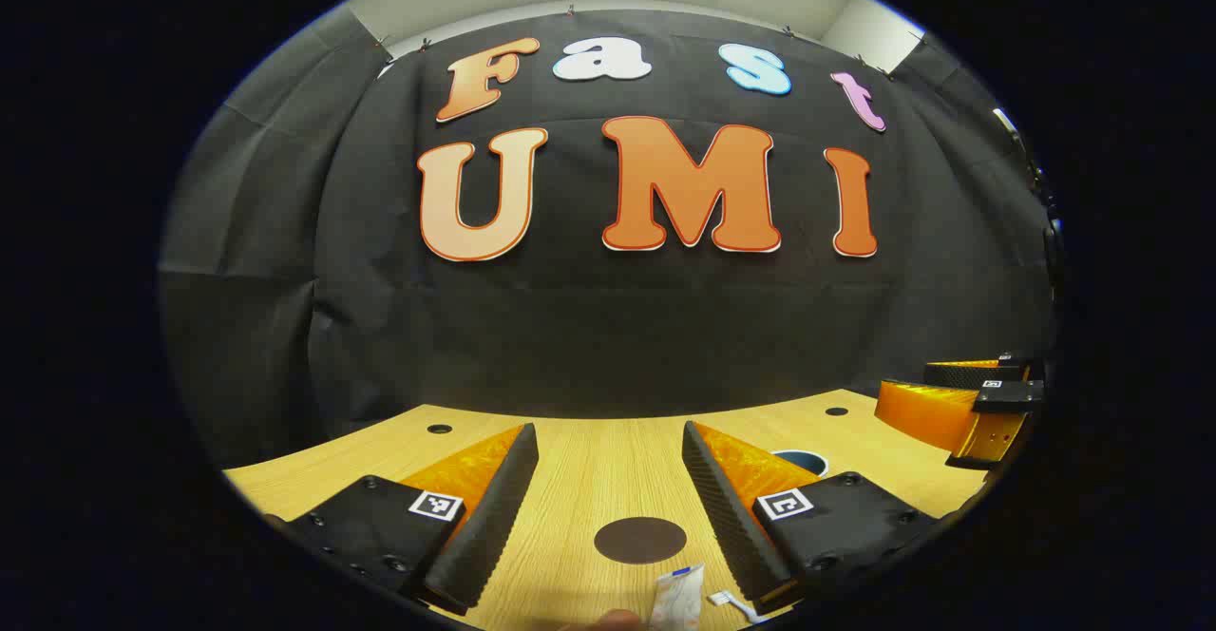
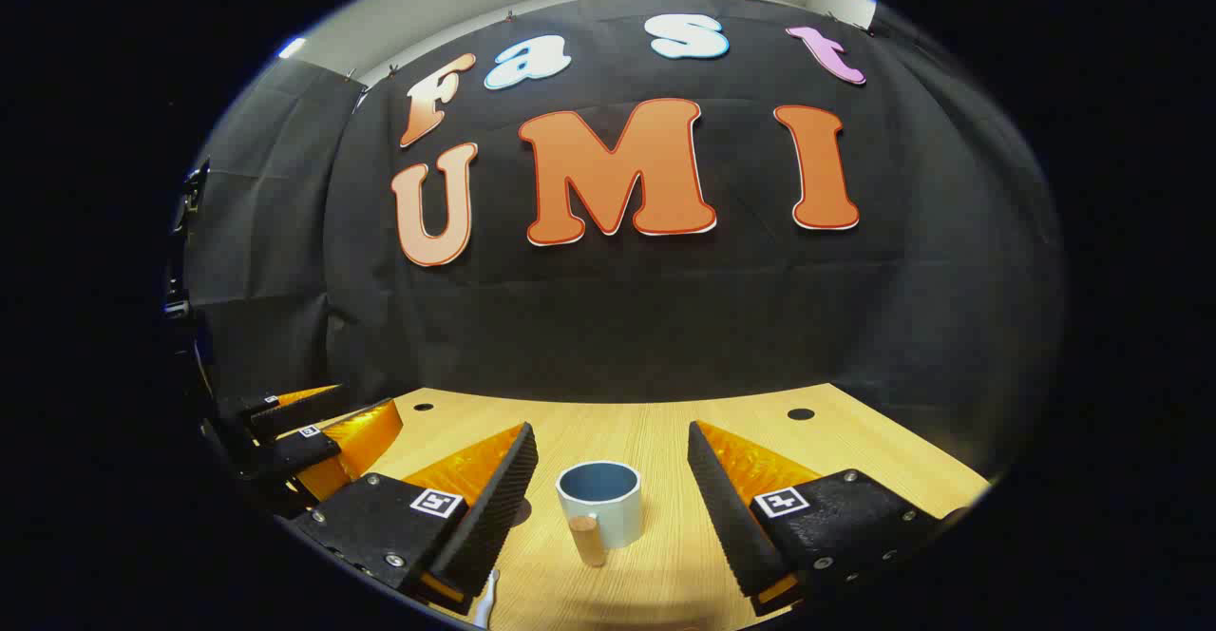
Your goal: Put the toothbrush and toothpaste on the desktop into the cup, then pick up the cup and place it on the coaster on the desktop.
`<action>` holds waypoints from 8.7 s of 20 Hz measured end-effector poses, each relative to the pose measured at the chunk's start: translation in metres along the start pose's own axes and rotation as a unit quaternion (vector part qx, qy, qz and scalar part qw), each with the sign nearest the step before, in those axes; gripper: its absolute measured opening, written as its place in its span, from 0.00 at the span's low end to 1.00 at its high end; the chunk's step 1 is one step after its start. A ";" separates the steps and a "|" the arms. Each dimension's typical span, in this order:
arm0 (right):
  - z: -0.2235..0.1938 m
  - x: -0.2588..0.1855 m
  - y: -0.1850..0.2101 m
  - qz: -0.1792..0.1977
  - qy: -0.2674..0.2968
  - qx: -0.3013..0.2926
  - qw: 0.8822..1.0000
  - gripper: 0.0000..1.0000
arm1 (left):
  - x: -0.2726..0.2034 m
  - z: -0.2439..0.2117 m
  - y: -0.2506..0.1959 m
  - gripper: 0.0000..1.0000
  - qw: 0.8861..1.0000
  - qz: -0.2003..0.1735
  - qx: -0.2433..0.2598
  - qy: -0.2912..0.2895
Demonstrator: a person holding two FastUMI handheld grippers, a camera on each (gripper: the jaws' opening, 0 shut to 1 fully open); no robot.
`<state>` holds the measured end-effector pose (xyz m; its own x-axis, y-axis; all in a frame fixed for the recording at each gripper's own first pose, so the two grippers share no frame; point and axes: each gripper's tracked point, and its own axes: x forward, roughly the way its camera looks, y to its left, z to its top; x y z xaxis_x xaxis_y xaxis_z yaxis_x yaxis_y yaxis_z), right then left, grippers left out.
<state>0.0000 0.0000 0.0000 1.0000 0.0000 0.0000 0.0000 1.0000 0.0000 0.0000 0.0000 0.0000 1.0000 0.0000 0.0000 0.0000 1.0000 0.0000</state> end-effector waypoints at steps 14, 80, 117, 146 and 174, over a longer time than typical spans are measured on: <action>0.005 -0.009 -0.007 -0.003 0.002 -0.007 1.000 0.96 | -0.002 -0.006 0.020 0.96 1.000 0.016 0.007 0.023; -0.189 -0.089 0.085 0.142 0.424 -0.074 0.891 0.73 | -0.074 -0.196 -0.026 0.17 0.871 -0.159 -0.011 0.465; -0.188 -0.075 0.033 0.117 0.391 -0.057 0.911 0.04 | -0.070 -0.170 -0.032 0.16 0.922 -0.106 -0.025 0.371; -0.035 0.031 0.012 0.126 0.127 0.018 0.984 0.03 | -0.086 -0.099 -0.006 0.14 0.954 -0.126 -0.049 0.266; -0.058 0.129 -0.024 0.099 0.040 0.062 0.992 0.03 | -0.177 -0.025 0.073 0.16 0.965 -0.071 -0.068 0.242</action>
<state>0.1295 -0.0239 -0.0578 0.9773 0.2007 -0.0672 -0.1908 0.9729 0.1305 -0.1766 0.0729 -0.0247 0.8729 -0.1693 -0.4575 0.1039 0.9808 -0.1648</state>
